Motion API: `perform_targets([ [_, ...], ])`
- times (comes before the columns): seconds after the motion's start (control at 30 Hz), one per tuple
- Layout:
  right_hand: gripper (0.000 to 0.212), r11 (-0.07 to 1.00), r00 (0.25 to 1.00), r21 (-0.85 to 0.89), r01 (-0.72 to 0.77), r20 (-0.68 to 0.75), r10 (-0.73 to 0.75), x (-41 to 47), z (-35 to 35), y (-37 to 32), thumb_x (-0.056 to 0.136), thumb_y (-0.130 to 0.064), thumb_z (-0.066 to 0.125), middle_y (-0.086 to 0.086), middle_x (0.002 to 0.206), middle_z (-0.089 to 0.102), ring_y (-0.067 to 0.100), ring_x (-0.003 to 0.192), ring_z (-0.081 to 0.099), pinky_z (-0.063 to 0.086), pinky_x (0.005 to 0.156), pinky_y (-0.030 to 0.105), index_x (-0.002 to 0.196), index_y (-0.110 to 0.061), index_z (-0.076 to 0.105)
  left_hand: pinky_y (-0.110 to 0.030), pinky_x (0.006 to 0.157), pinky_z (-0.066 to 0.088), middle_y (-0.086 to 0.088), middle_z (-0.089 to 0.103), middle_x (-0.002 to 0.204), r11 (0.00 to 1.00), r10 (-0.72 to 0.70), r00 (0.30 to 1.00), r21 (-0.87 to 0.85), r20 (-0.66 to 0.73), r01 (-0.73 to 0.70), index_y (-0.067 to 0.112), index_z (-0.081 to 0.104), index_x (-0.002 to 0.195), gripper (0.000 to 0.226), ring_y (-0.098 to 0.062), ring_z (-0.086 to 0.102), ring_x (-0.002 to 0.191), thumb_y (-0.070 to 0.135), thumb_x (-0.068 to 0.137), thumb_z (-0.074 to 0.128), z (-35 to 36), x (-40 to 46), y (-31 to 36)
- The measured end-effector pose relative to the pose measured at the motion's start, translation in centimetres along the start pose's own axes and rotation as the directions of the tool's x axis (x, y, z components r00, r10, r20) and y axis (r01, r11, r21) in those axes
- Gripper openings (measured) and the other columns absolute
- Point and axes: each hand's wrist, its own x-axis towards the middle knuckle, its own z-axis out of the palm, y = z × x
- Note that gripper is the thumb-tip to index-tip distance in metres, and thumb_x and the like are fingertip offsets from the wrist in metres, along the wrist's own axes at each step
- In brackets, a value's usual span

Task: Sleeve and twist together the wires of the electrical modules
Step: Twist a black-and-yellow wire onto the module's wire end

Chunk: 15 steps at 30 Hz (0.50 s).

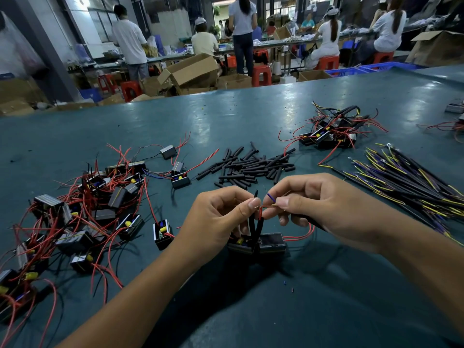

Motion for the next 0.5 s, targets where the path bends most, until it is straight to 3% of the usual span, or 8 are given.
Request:
perform_targets([
  [0.17,0.023,1.0,0.999,-0.017,0.008,0.042,-0.007,-0.06,-0.13,0.0,0.092,-0.024,0.061,0.005,0.103,0.076,0.009,0.079,0.06,0.045,0.063,0.017,0.11,-0.014,0.072,-0.026,0.054,0.05,0.006,0.069,0.07,1.0,-0.005,1.0,-0.005,0.002,0.005,0.019,0.075,0.084,0.019,-0.01,0.06,0.057,0.035,0.09,0.067,-0.18,-0.09,0.11],
  [0.5,0.027,0.999,0.997,-0.022,-0.035,0.068,0.037,-0.14,-0.26,0.13,0.089,-0.027,0.065,0.008,0.098,0.076,0.007,0.081,0.06,0.047,0.065,0.016,0.108,-0.007,0.068,-0.035,0.055,0.046,-0.005,0.069,0.067,0.999,-0.025,1.0,0.036,0.009,0.025,0.013,0.078,0.085,0.024,-0.012,0.058,0.058,0.035,0.089,0.068,0.16,-0.32,0.49],
])
